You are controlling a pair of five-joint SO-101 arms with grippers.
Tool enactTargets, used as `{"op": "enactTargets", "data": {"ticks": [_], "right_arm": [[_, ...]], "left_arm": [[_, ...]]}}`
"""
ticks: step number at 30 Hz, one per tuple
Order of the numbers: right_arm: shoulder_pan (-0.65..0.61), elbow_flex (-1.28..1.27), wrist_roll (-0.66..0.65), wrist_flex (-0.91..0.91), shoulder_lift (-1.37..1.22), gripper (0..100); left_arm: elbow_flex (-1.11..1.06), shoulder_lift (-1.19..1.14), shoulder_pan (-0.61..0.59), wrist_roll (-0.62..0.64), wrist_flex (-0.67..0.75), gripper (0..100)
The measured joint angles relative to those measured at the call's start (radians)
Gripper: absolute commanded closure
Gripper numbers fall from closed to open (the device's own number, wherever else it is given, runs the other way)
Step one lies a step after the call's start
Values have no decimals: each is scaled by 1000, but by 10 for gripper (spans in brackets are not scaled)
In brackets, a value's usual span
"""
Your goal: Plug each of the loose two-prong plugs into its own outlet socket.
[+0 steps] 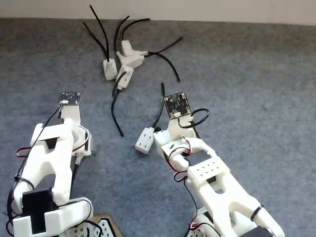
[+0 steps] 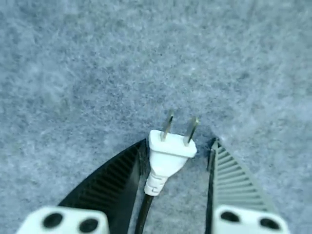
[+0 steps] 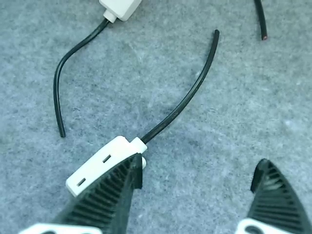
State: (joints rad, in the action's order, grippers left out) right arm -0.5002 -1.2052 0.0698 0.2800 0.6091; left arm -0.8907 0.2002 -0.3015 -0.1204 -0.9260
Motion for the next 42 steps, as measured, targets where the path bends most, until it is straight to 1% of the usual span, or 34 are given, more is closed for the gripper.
{"op": "enactTargets", "data": {"ticks": [2, 3, 5, 9, 11, 16, 22, 24, 28, 33, 37, 42], "right_arm": [[0, -5, 0, -14, 0, 649], [0, -14, 0, -23, 0, 649], [0, -41, 0, -57, 0, 649], [0, -81, 0, -126, 0, 649], [0, -84, 0, -137, 0, 649], [0, -84, 0, -143, 0, 649], [0, -84, 0, -143, 0, 649], [0, -84, 0, -143, 0, 649], [0, -84, 0, -143, 0, 649], [0, -84, 0, -143, 0, 649], [0, -84, 0, -143, 0, 649], [0, -84, 0, -143, 0, 649]], "left_arm": [[0, 0, 3, 0, -3, 934], [0, 0, 11, 2, -3, 944], [0, 0, 14, 0, -3, 929], [0, -5, 14, 0, -3, 851], [5, -5, 14, -32, -6, 825], [43, -29, 12, -110, -52, 822], [140, -133, 11, -132, -106, 825], [184, -176, 9, -133, -137, 857], [253, -252, 12, -138, -189, 967], [269, -278, 14, -195, -212, 973], [270, -278, 14, -198, -221, 994], [273, -281, 14, -198, -222, 995]]}}
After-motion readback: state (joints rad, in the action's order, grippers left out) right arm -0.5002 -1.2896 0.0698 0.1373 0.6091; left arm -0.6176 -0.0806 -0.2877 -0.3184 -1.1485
